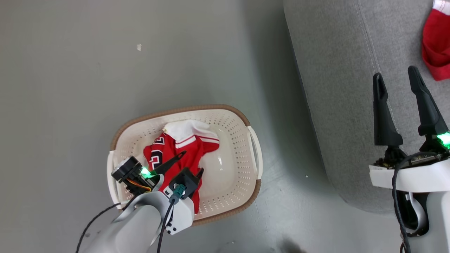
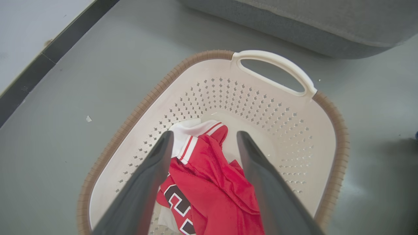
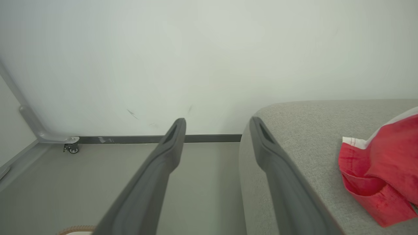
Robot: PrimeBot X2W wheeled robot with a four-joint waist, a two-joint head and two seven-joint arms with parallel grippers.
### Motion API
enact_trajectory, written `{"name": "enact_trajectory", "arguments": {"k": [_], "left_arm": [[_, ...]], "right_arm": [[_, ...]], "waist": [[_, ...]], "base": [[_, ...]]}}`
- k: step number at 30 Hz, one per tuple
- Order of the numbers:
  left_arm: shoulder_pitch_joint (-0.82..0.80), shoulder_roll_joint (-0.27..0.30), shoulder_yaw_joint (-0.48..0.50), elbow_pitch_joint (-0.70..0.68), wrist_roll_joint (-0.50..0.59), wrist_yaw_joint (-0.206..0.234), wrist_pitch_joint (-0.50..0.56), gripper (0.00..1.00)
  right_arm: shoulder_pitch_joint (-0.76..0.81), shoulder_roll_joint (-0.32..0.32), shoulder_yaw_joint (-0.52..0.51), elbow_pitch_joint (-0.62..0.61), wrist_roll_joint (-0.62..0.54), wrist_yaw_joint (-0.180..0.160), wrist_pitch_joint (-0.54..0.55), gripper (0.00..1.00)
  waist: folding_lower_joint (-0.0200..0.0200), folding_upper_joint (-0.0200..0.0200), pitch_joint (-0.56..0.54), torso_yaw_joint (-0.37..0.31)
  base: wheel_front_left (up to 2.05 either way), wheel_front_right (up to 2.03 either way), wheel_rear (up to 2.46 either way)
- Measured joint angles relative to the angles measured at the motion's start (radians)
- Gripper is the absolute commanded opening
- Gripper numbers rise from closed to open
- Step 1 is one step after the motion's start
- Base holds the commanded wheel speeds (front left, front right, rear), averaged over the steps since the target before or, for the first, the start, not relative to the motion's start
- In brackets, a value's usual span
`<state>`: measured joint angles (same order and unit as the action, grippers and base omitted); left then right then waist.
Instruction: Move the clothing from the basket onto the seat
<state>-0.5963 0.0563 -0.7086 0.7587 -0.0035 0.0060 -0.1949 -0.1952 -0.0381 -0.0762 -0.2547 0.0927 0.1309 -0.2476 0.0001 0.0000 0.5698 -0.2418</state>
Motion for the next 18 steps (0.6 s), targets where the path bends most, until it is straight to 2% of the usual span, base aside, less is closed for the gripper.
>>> {"name": "enact_trajectory", "arguments": {"k": [18], "left_arm": [[-0.122, 0.050, -0.011, 0.129, 0.051, 0.006, 0.011, 1.00]], "right_arm": [[-0.139, 0.000, 0.042, 0.012, 0.051, 0.000, -0.003, 1.00]], "waist": [[0.0000, 0.0000, 0.172, -0.090]], "base": [[0.00, 0.00, 0.00]]}}
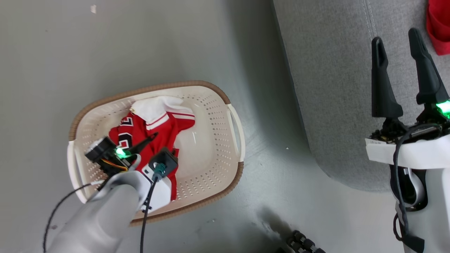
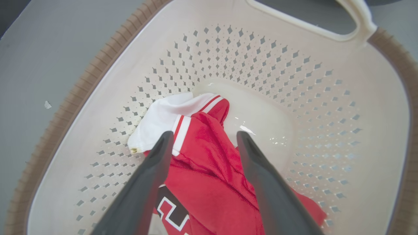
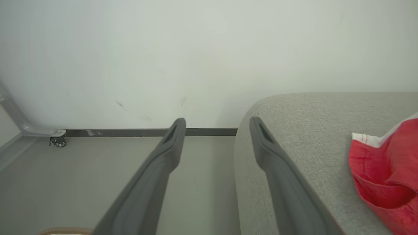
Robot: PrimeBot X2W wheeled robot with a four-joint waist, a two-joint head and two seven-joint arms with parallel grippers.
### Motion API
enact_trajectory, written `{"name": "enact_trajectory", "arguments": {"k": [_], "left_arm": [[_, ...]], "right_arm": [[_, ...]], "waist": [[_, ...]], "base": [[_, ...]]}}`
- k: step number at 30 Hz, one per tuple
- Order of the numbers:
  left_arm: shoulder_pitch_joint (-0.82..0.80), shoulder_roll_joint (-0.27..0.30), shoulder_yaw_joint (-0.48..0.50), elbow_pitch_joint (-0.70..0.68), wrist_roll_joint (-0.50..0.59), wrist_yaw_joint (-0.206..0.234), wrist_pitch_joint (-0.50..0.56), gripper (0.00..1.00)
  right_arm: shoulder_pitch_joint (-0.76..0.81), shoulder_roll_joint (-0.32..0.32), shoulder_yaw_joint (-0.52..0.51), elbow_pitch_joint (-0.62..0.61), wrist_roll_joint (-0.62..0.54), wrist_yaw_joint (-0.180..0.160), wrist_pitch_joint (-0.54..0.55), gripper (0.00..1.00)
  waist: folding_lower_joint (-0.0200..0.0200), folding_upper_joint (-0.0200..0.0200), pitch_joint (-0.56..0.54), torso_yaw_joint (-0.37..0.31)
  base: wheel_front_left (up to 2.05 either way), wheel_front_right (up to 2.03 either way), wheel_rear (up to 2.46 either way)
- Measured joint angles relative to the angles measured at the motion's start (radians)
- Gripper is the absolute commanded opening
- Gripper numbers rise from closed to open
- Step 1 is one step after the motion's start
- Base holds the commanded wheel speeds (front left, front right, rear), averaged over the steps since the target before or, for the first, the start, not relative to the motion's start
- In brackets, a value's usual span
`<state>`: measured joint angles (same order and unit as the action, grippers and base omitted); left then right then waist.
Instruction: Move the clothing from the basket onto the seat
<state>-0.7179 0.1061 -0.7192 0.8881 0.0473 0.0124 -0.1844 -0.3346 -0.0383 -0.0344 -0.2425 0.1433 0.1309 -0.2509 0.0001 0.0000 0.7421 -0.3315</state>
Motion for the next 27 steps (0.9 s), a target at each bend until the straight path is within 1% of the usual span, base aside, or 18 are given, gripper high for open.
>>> {"name": "enact_trajectory", "arguments": {"k": [5, 8, 10, 14, 18, 21, 23, 24, 25, 27], "left_arm": [[-0.035, 0.026, 0.000, 0.046, 0.021, 0.013, 0.040, 1.00], [-0.045, 0.043, 0.002, 0.074, 0.027, 0.034, 0.057, 1.00], [-0.057, 0.052, 0.005, 0.080, 0.030, 0.035, 0.060, 1.00], [-0.079, 0.058, 0.013, 0.100, 0.033, 0.057, 0.073, 1.00], [-0.091, 0.062, 0.015, 0.123, 0.034, 0.057, 0.093, 1.00], [-0.102, 0.061, 0.012, 0.131, 0.043, 0.065, 0.104, 1.00], [-0.106, 0.059, 0.010, 0.136, 0.051, 0.072, 0.105, 0.65], [-0.109, 0.059, 0.008, 0.139, 0.053, 0.073, 0.106, 0.45], [-0.114, 0.060, 0.005, 0.146, 0.056, 0.073, 0.115, 0.42], [-0.120, 0.065, -0.003, 0.157, 0.069, 0.075, 0.123, 0.38]], "right_arm": [[-0.040, 0.000, 0.011, -0.001, 0.020, 0.000, 0.000, 1.00], [-0.065, 0.000, 0.016, -0.001, 0.037, 0.000, -0.001, 1.00], [-0.070, 0.000, 0.016, 0.000, 0.047, 0.000, -0.001, 1.00], [-0.092, 0.000, 0.017, 0.003, 0.058, 0.000, -0.001, 1.00], [-0.111, 0.000, 0.020, 0.007, 0.068, 0.000, -0.001, 1.00], [-0.128, 0.000, 0.021, 0.012, 0.072, 0.000, -0.002, 1.00], [-0.128, 0.000, 0.022, 0.016, 0.081, 0.000, -0.002, 1.00], [-0.129, 0.000, 0.023, 0.018, 0.086, 0.000, -0.002, 1.00], [-0.131, 0.000, 0.023, 0.020, 0.087, 0.000, -0.002, 1.00], [-0.147, 0.000, 0.026, 0.023, 0.088, 0.000, -0.002, 1.00]], "waist": [[0.0000, 0.0000, 0.039, -0.023], [0.0001, 0.0000, 0.067, -0.041], [0.0001, 0.0000, 0.080, -0.050], [0.0000, 0.0000, 0.103, -0.065], [0.0000, 0.0000, 0.122, -0.079], [0.0001, 0.0000, 0.134, -0.088], [0.0000, 0.0000, 0.141, -0.094], [0.0000, 0.0000, 0.144, -0.096], [0.0001, 0.0000, 0.146, -0.099], [0.0001, 0.0000, 0.151, -0.104]], "base": [[0.00, 0.00, 0.00], [0.00, 0.00, 0.00], [0.00, 0.00, 0.00], [0.00, 0.00, 0.00], [0.00, 0.00, 0.00], [0.00, 0.00, 0.00], [0.00, 0.00, 0.00], [0.00, 0.00, 0.00], [0.00, 0.00, 0.00], [0.00, 0.00, 0.00]]}}
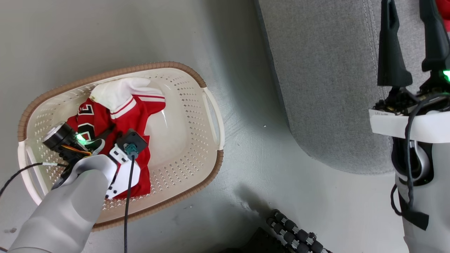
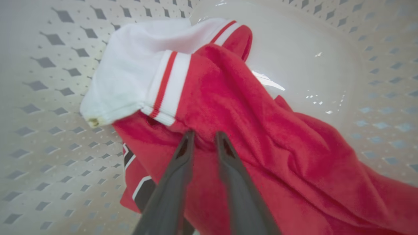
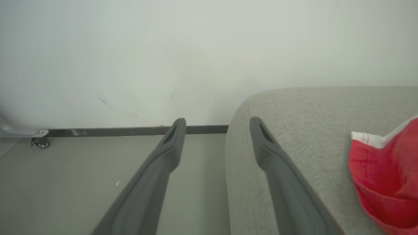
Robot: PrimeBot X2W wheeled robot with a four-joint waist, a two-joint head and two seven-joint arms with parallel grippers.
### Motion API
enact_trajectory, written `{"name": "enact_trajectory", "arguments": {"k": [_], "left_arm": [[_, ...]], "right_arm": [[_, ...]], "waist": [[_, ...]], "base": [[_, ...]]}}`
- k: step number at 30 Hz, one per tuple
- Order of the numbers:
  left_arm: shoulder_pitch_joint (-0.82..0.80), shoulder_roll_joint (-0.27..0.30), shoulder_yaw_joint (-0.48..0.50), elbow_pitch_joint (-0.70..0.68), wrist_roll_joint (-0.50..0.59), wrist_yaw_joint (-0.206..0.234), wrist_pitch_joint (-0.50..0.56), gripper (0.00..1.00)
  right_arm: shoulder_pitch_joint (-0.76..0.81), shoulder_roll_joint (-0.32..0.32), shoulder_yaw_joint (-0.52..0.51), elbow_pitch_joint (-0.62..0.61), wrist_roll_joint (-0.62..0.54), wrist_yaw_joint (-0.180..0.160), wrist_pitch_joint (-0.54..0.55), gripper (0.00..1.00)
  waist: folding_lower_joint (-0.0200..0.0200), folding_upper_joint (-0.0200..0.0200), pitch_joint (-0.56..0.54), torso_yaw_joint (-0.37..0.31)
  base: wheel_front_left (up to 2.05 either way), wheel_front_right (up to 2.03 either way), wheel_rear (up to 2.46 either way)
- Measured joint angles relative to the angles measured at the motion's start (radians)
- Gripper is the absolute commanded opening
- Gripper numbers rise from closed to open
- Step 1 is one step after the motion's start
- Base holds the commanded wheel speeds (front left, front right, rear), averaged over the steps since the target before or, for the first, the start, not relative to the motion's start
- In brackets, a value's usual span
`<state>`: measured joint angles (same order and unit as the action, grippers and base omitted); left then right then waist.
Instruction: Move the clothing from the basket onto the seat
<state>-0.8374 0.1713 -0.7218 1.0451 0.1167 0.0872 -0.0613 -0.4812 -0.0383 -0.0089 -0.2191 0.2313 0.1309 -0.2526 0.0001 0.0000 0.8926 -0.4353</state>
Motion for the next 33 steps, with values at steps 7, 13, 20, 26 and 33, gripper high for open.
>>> {"name": "enact_trajectory", "arguments": {"k": [7, 13, 20, 26, 33], "left_arm": [[0.000, -0.008, -0.012, 0.018, 0.002, 0.007, 0.007, 0.00], [-0.002, -0.022, -0.021, 0.019, 0.003, 0.006, 0.007, 0.00], [-0.003, -0.048, -0.030, 0.016, 0.007, 0.004, -0.012, 0.00], [-0.004, -0.059, -0.033, 0.005, 0.007, -0.003, -0.032, 0.00], [-0.004, -0.077, -0.033, -0.023, -0.007, -0.012, -0.071, 0.00]], "right_arm": [[-0.017, 0.000, -0.002, 0.005, 0.006, 0.000, -0.004, 1.00], [-0.017, 0.000, -0.013, 0.017, 0.005, 0.000, -0.004, 1.00], [-0.020, 0.000, -0.016, 0.028, 0.005, 0.000, -0.004, 1.00], [-0.026, 0.000, -0.014, 0.035, -0.002, 0.000, -0.004, 1.00], [-0.041, 0.000, -0.027, 0.039, -0.034, 0.000, -0.004, 1.00]], "waist": [[0.0000, 0.0000, 0.007, -0.007], [0.0000, 0.0000, 0.004, -0.004], [0.0000, 0.0000, -0.008, 0.010], [0.0000, 0.0000, -0.025, 0.029], [0.0000, 0.0000, -0.057, 0.055]], "base": [[0.00, 0.00, 0.00], [0.00, 0.00, 0.00], [0.00, 0.00, 0.00], [0.00, 0.00, 0.00], [0.00, 0.00, 0.00]]}}
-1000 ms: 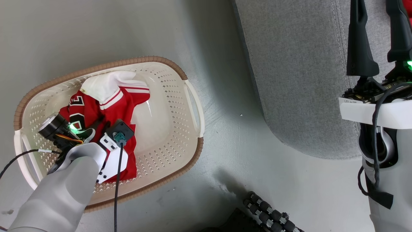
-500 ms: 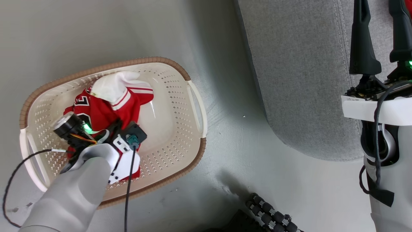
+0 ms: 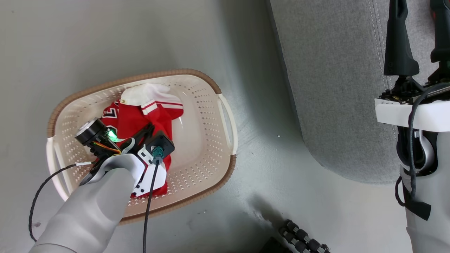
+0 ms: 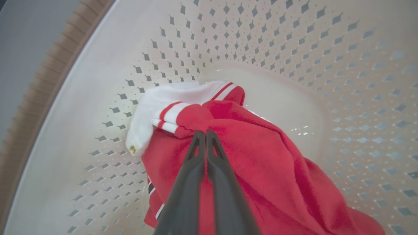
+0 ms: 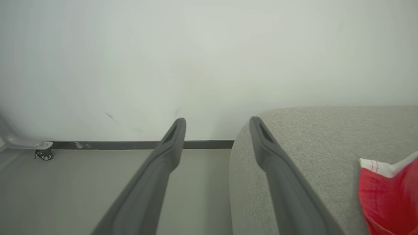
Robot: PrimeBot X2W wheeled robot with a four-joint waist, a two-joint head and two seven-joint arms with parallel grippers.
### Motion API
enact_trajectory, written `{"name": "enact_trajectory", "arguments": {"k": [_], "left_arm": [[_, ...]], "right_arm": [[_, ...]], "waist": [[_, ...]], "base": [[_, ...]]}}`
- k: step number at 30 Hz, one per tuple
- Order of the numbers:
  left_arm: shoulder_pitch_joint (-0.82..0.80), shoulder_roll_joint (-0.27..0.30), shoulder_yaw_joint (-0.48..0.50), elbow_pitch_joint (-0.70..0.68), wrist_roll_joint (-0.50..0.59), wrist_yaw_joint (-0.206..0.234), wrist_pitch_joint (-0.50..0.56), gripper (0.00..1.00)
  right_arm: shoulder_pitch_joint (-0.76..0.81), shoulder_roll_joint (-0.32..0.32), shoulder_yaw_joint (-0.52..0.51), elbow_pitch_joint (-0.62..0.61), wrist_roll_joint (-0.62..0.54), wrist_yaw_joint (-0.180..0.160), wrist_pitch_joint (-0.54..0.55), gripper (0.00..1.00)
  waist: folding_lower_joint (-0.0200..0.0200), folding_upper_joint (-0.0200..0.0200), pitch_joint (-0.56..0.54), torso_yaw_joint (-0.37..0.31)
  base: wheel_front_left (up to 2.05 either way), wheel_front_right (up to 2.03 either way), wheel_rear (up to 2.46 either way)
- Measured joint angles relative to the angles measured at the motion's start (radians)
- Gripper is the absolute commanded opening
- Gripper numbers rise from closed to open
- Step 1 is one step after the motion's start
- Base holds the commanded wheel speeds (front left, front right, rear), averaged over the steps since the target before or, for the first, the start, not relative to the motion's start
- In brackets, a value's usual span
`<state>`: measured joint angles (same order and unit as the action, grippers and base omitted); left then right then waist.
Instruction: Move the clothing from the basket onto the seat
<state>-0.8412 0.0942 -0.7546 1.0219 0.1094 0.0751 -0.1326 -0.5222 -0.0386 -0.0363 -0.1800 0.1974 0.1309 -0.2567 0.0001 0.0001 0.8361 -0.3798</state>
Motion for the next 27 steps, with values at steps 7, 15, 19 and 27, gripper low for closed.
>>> {"name": "enact_trajectory", "arguments": {"k": [7, 15, 19, 27], "left_arm": [[0.008, -0.002, 0.015, -0.045, -0.022, 0.002, -0.070, 0.00], [0.041, -0.008, 0.027, -0.119, -0.048, 0.007, -0.106, 0.00], [0.068, -0.015, 0.030, -0.174, -0.059, 0.022, -0.113, 0.00], [0.108, -0.022, 0.050, -0.299, -0.083, 0.050, -0.117, 0.00]], "right_arm": [[0.000, 0.000, -0.011, 0.005, -0.040, 0.000, 0.000, 1.00], [0.000, -0.001, -0.021, 0.016, -0.081, 0.000, 0.000, 1.00], [0.000, -0.002, -0.025, 0.023, -0.106, 0.000, 0.000, 1.00], [0.000, -0.003, -0.054, 0.031, -0.148, 0.000, 0.000, 1.00]], "waist": [[0.0000, -0.0001, -0.040, 0.030], [-0.0001, 0.0000, -0.097, 0.068], [0.0000, 0.0000, -0.130, 0.090], [0.0000, 0.0000, -0.203, 0.137]], "base": [[0.00, 0.00, 0.00], [0.00, 0.00, 0.00], [0.00, 0.00, 0.00], [0.00, 0.00, 0.00]]}}
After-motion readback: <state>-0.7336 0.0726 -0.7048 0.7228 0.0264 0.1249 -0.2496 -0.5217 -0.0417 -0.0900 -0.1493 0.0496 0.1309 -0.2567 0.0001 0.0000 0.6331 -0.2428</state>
